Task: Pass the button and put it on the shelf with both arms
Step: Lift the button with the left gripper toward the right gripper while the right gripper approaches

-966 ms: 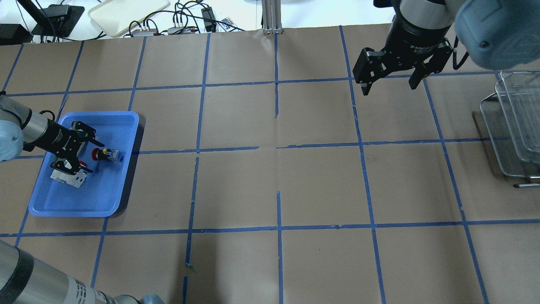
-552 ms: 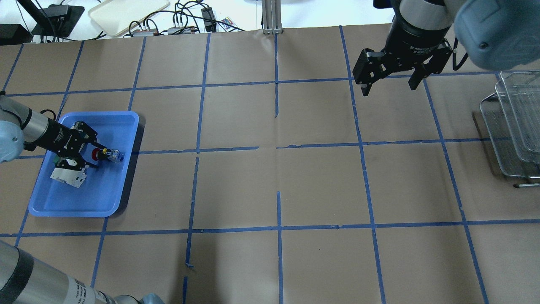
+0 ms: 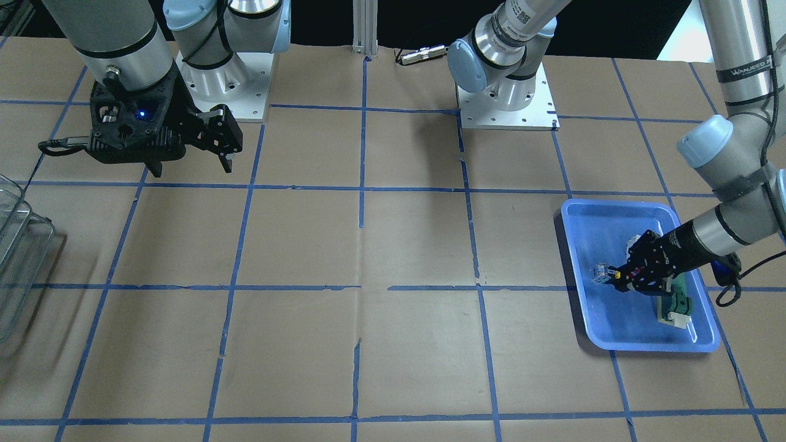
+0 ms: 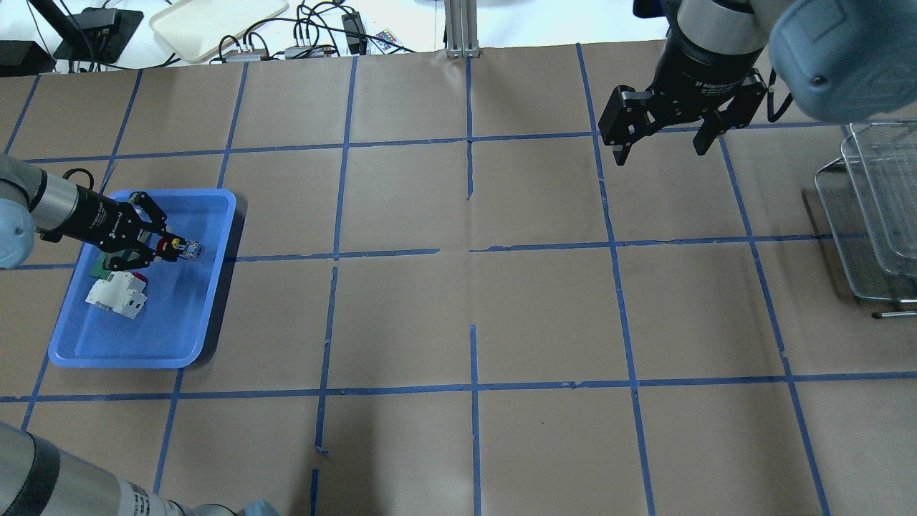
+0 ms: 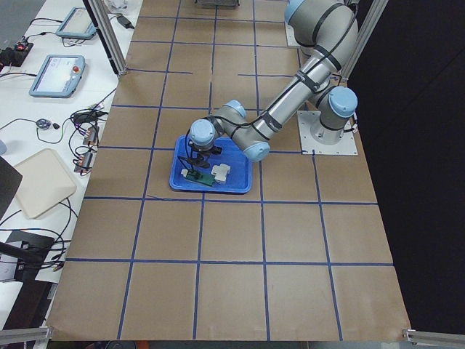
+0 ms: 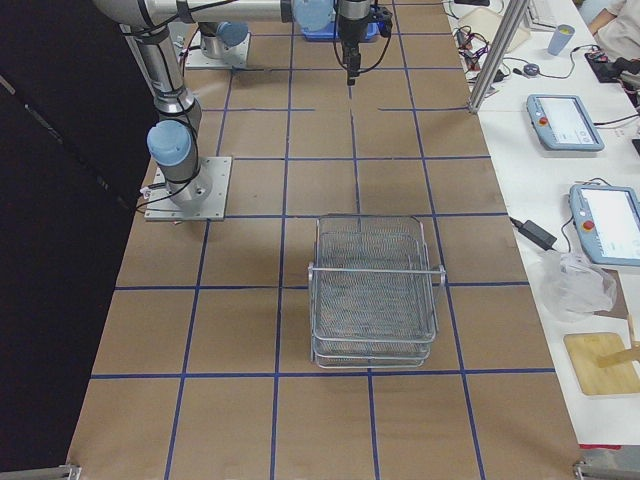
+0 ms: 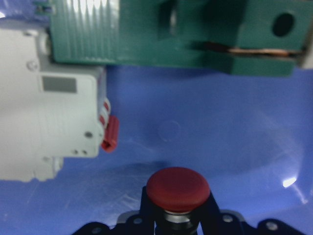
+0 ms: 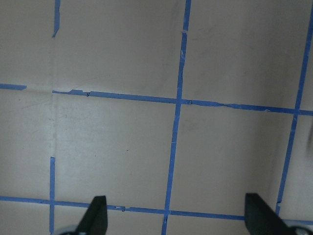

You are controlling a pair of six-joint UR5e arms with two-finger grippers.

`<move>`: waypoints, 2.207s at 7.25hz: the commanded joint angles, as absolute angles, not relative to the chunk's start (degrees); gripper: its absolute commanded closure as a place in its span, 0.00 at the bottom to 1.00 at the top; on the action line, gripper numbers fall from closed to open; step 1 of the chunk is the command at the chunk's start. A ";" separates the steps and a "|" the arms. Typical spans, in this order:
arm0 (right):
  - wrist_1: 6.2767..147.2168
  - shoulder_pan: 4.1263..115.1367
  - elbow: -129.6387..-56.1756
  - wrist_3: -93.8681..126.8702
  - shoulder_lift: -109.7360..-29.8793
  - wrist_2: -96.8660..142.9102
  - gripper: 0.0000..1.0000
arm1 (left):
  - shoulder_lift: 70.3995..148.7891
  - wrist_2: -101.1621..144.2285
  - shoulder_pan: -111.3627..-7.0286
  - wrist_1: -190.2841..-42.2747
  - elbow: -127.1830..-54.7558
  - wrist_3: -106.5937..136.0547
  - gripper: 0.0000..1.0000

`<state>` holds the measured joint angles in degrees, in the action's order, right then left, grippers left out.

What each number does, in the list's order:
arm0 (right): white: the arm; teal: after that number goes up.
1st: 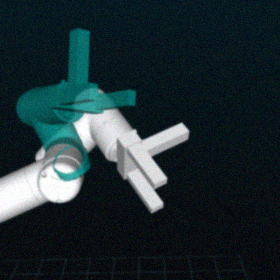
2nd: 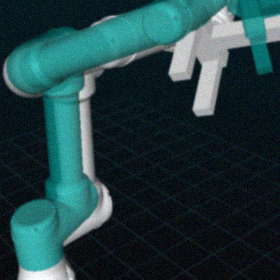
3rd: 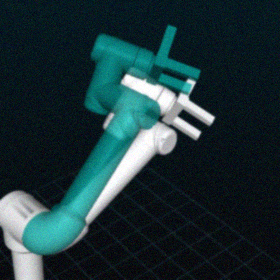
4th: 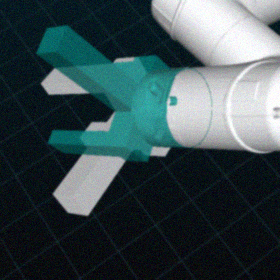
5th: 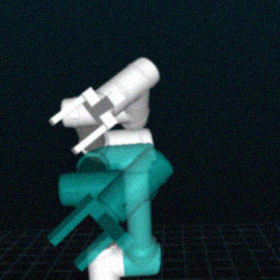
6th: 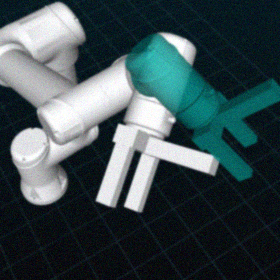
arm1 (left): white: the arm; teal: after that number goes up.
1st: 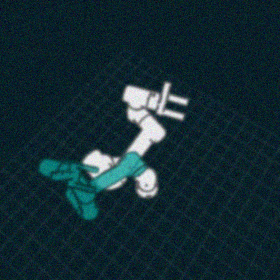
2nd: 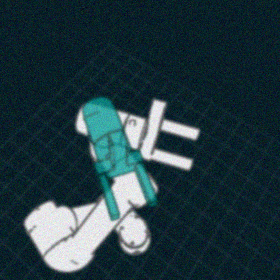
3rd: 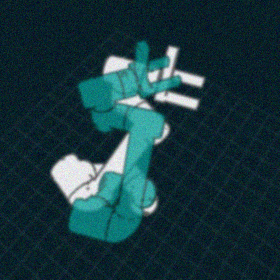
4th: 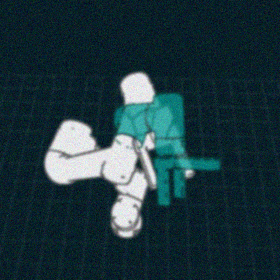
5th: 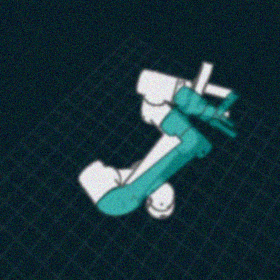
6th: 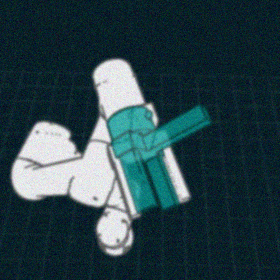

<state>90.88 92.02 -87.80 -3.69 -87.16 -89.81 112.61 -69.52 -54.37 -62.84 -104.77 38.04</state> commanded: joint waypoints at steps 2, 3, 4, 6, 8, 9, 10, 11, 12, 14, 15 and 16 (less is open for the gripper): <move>91.23 92.02 -87.80 -3.69 -87.19 -89.21 0.00 | 106.45 -66.89 -65.17 -63.54 -104.85 47.50 1.00; 91.23 92.02 -87.80 -3.69 -87.19 -88.77 0.00 | 104.78 -64.01 -69.39 -63.63 -105.03 52.07 1.00; 91.32 91.93 -87.72 -3.52 -87.19 -88.60 0.00 | 103.37 -61.72 -72.91 -63.63 -105.12 58.04 1.00; 90.97 91.85 -87.63 -3.51 -87.62 -77.23 0.00 | 101.00 -59.78 -79.95 -63.54 -105.03 68.15 1.00; 90.27 91.76 -87.63 -5.00 -87.80 -70.96 0.00 | 99.33 -55.55 -85.32 -63.20 -104.86 76.87 1.00; 90.18 91.76 -87.63 -7.88 -87.89 -66.58 0.00 | 98.53 -55.20 -87.17 -63.02 -104.85 79.25 1.00; 89.39 91.84 -87.80 -11.39 -87.89 -62.01 0.00 | 97.39 -50.50 -87.62 -63.02 -104.85 82.15 1.00; 87.73 91.93 -87.89 -17.34 -87.28 -58.48 0.00 | 96.43 -49.41 -88.06 -63.10 -104.94 83.48 1.00; 84.93 91.41 -88.50 -20.10 -85.62 -53.49 0.00 | 95.55 -46.52 -88.76 -63.19 -105.03 84.98 1.00; 82.55 86.95 -89.55 -20.92 -84.47 -42.25 0.00 | 94.05 -41.52 -89.03 -63.19 -105.03 88.75 1.00; 80.79 87.10 -91.04 -20.22 -85.33 -38.97 0.00 | 93.78 -40.44 -89.12 -63.28 -105.12 89.38 1.00; 80.77 87.36 -92.10 -19.78 -86.65 -39.46 0.00 | 93.52 -37.91 -89.99 -63.19 -105.20 90.86 1.00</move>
